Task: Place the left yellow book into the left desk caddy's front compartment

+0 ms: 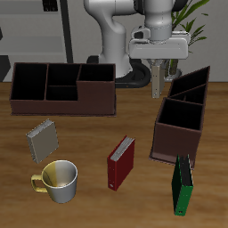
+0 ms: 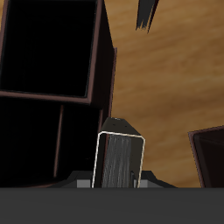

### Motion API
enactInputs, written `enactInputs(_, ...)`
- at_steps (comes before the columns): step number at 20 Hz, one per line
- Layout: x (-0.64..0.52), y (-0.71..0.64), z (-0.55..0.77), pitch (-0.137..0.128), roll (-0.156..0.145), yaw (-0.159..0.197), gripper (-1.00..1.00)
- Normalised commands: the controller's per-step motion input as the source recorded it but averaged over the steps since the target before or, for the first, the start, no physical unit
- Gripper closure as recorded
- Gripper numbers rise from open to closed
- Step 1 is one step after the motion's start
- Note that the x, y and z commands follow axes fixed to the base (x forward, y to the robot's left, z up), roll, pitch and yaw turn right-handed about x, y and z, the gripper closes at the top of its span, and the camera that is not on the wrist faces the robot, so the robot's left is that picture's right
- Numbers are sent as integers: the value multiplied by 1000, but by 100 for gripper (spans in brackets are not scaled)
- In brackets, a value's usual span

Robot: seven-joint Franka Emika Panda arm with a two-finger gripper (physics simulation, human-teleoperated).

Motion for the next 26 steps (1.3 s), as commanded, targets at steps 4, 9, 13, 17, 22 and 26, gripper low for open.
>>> enactInputs(4, 5, 251, 19, 11, 50, 9, 100)
enactInputs(9, 60, 185, 104, -18, 23, 13, 100)
enactInputs(13, 115, 122, 85, -6, -3, 0, 100)
enactInputs(17, 149, 162, 34, 6, 13, 13, 100)
enactInputs(22, 101, 144, 31, 2, 16, 7, 100)
enactInputs(26, 34, -12, -54, 3, -5, 5, 100)
